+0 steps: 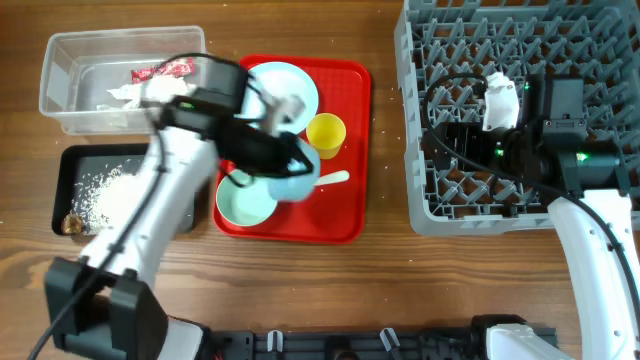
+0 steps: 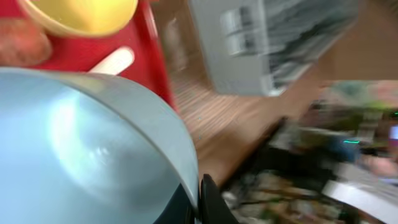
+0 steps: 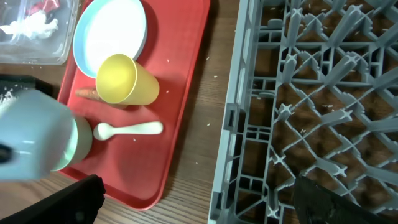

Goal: Sort waste into correct bins and load items into the dishwasher rack
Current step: 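Return the empty blue bowl to the red tray and release, then grasp the carrot on the red tray with the left gripper, then carry the carrot left and drop it onto the black tray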

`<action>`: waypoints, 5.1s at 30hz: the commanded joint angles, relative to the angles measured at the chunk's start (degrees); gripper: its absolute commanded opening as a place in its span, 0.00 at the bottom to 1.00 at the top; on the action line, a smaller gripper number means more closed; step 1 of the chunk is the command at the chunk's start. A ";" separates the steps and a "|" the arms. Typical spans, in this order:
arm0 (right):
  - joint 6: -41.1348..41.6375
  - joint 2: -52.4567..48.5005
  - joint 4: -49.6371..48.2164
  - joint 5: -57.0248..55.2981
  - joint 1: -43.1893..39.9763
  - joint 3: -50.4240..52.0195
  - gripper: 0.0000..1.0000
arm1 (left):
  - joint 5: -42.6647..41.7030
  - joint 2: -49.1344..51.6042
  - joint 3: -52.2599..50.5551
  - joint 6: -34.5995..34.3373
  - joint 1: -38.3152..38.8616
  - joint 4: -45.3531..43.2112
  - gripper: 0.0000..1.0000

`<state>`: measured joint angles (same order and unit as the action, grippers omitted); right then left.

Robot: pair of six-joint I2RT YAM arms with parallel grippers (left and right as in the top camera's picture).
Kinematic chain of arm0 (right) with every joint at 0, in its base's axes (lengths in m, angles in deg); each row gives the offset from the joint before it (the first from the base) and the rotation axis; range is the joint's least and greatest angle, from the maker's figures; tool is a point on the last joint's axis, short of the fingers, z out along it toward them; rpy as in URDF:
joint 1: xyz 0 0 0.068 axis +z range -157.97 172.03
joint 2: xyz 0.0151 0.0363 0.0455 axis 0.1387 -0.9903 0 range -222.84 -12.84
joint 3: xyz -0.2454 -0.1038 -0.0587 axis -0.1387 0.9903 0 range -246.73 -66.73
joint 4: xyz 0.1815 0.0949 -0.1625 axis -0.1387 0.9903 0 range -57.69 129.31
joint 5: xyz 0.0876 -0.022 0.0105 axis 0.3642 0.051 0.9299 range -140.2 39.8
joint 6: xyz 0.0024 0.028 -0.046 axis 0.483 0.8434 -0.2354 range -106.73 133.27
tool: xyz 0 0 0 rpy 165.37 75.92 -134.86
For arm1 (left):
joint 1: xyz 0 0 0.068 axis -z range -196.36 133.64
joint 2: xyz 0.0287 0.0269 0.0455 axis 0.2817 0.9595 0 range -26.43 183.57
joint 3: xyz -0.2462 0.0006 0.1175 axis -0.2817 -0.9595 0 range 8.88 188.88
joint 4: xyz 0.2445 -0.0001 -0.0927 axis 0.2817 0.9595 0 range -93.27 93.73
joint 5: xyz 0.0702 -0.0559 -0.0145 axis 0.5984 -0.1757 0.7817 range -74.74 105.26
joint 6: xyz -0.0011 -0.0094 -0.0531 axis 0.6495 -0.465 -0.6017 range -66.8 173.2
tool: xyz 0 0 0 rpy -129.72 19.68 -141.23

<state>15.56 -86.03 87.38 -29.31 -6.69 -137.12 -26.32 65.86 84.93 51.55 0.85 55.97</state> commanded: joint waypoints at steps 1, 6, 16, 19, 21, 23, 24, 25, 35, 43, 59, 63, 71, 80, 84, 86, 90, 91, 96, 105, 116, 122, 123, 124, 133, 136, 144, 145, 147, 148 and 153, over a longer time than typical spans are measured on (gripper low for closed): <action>-0.59 -0.55 -0.24 -0.57 -0.24 0.02 1.00 | 20.41 -0.90 0.79 -8.96 11.45 -0.35 0.04; -0.59 -0.55 -0.42 -0.57 -0.24 0.02 1.00 | 38.75 1.18 0.68 -15.89 25.62 -0.63 0.04; -0.59 -0.55 -0.17 -0.57 -0.24 0.02 1.00 | 49.16 15.80 0.68 -17.11 35.15 -3.74 0.05; -0.59 -0.55 -0.26 -0.57 -0.24 0.02 1.00 | 48.98 17.99 0.68 -17.35 35.15 -3.89 0.32; -0.61 -0.55 -0.33 -0.57 -0.24 0.02 1.00 | 48.46 17.84 0.74 -17.35 35.15 -4.42 0.47; -0.61 -0.55 -0.35 -0.57 -0.24 0.02 1.00 | 45.51 17.16 2.36 -17.53 34.86 -3.72 0.56; -0.59 -0.55 -0.35 -0.57 -0.24 0.02 1.00 | 43.47 16.63 4.04 -17.51 34.38 -2.64 0.58; -0.59 -0.55 -0.37 -0.57 -0.24 0.02 1.00 | 42.23 16.11 5.66 -17.53 33.99 -1.55 0.60; -0.61 -0.55 -0.37 -0.57 -0.24 0.02 1.00 | 45.75 10.88 17.55 -27.89 17.62 4.59 0.73; -0.61 -0.55 -0.37 -0.59 -0.24 0.02 1.00 | 45.48 16.35 16.46 -44.96 4.96 -2.05 0.59; -0.76 -0.55 -0.20 -0.59 -0.24 0.02 1.00 | 42.69 26.38 12.09 -62.64 4.79 -3.37 0.54; -0.79 -0.55 -0.15 -0.61 -0.24 0.02 1.00 | 42.69 26.38 7.26 -67.69 4.72 -9.03 0.56; -0.76 -0.55 -0.13 -0.59 -0.24 0.02 1.00 | 42.51 26.56 2.64 -67.84 4.74 -16.85 0.33; -0.76 -0.55 -0.15 -0.59 -0.24 0.02 1.00 | 40.22 25.46 2.71 -67.58 4.74 -16.02 0.04; -0.76 -0.55 -0.15 -0.59 -0.24 0.02 1.00 | 40.09 19.50 2.71 -65.02 4.02 -16.24 0.04; -0.79 -0.55 -0.17 -0.59 -0.24 0.02 1.00 | 40.11 15.61 2.71 -64.59 2.99 -16.44 0.04; -0.76 -0.55 -0.15 -0.59 -0.24 0.02 1.00 | 40.15 5.53 2.71 -60.59 -1.66 -15.74 0.04; -0.79 -0.55 -0.15 -0.59 -0.24 0.02 1.00 | 40.15 3.93 2.71 -60.00 -2.97 -14.99 0.04; -0.76 -0.55 -0.15 -0.59 -0.24 0.02 1.00 | 40.81 -1.18 2.71 -60.02 -16.31 -5.22 0.04; -0.70 -0.55 -0.17 -0.57 -0.24 0.02 1.00 | 41.40 -0.68 -2.71 -60.02 -37.51 -3.04 0.04; -0.57 -0.55 -0.15 -0.55 -0.24 0.02 1.00 | 42.32 0.39 -12.33 -60.06 -39.74 -17.09 0.04; -0.59 -0.55 -0.15 -0.55 -0.24 0.02 1.00 | 44.65 3.45 -12.33 -60.06 -39.74 -17.29 0.04; -0.59 -0.55 -0.15 -0.55 -0.24 0.02 1.00 | 44.70 3.98 -12.33 -60.04 -39.74 -17.53 0.05; -0.57 -0.55 -0.17 -0.55 -0.24 0.02 1.00 | 44.68 4.37 -12.33 -60.06 -39.74 -17.53 0.05; -0.55 -0.55 0.17 -0.55 -0.24 0.02 1.00 | 47.50 5.44 -12.33 -60.04 -39.74 -17.53 0.28; -0.59 -0.55 0.44 -0.55 -0.24 0.02 1.00 | 47.74 5.44 -12.33 -60.04 -39.74 -17.55 0.41; -0.61 -0.55 0.48 -0.57 -0.24 0.02 1.00 | 46.58 4.66 -11.91 -55.87 -39.74 -18.78 0.49; -0.59 -0.55 0.46 -0.57 -0.24 0.02 1.00 | 45.46 3.91 -11.43 -53.75 -39.71 -18.73 0.48; -0.57 -0.55 0.72 0.17 -0.24 0.02 1.00 | 41.83 1.79 -10.27 -50.36 -39.71 -18.36 0.49; -0.59 -0.55 1.03 0.61 -0.24 0.02 1.00 | 40.00 0.55 -9.84 -48.33 -39.71 -18.14 0.50; -0.76 -0.55 0.55 0.50 -0.24 0.02 1.00 | 26.18 -5.57 -9.60 -30.80 -38.29 -19.30 0.66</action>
<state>15.56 -86.03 88.60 -29.27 -6.69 -137.12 11.44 65.05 73.76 5.43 -38.75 37.76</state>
